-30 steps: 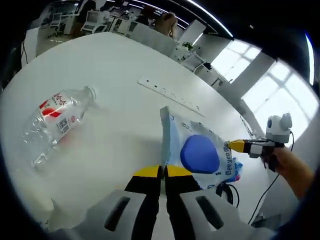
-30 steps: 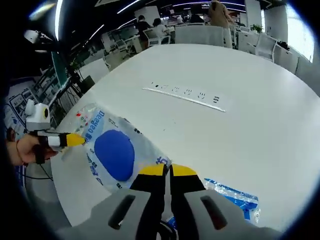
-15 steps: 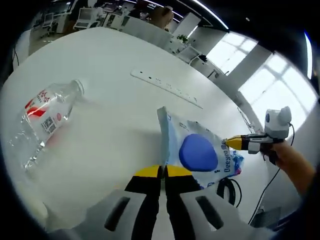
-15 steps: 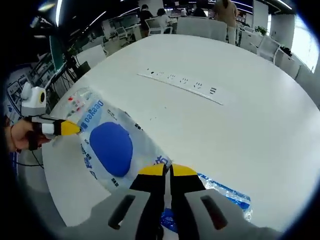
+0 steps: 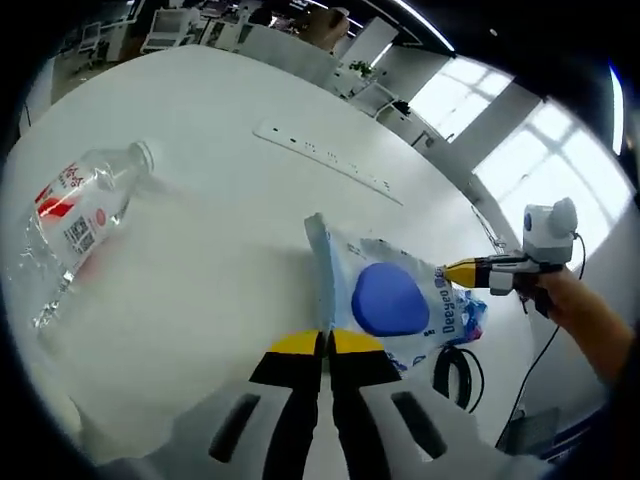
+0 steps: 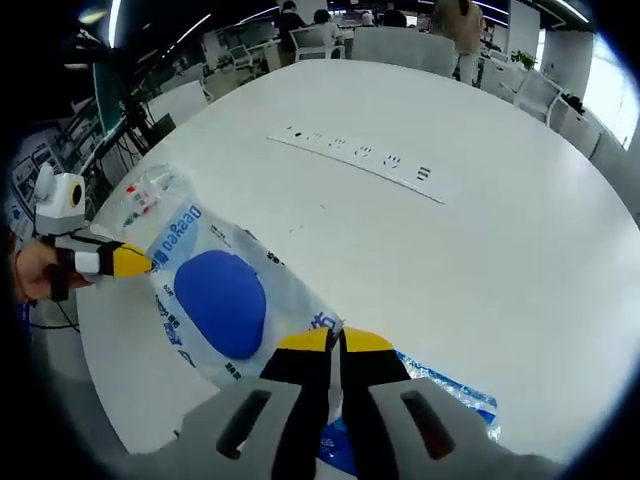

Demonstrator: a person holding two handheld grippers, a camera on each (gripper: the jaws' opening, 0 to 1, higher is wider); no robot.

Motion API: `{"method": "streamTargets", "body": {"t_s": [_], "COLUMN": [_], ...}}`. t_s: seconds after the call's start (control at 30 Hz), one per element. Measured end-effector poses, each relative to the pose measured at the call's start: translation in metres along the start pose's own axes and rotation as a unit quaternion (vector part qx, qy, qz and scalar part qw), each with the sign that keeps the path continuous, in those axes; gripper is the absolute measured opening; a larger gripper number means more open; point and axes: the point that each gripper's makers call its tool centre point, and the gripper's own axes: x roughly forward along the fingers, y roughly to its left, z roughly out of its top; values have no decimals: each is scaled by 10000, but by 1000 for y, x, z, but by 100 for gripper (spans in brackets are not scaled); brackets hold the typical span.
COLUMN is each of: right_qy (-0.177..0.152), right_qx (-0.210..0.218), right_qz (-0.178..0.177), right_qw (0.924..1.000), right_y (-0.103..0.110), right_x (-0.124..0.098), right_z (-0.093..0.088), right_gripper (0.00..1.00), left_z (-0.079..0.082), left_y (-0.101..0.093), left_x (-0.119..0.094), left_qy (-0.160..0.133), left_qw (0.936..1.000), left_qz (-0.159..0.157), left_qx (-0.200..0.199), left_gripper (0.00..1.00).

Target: Arrange the tabletop items into an orderly group along one side of the table until the central work area is clear of visible clutter.

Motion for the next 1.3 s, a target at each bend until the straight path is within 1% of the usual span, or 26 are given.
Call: {"method": "streamTargets", "body": {"t_s": [0.1,0.6,1.03,1.23,1.3], "right_qy": [64,185,290,308,268], "right_qx": [-76,-100,-136,-219,-204], "right_qz": [-38,-71,-91,-122,-131], "right_qw": [9999,9998,9994,9992,9993], "right_y": [-2,-4,-2,-3,-3], "right_x": [2,7,6,4,3], "right_z": [-2,-4,-7,-9,-8], "right_gripper": [0,0,1,3,5], "left_z": [-1,-6,-7,-8,-7], "left_y": [0,4,6,8,8], "left_x": [1,4,5,5,4], "left_qy": [28,109,86,62,42], "left_qw": [10000,9999,9998,9999,9999], "left_qz": [-20,8,7,8,17], "left_qx": [-10,-54,-177,-85,-89], "left_gripper": [0,0,0,2,3]}}
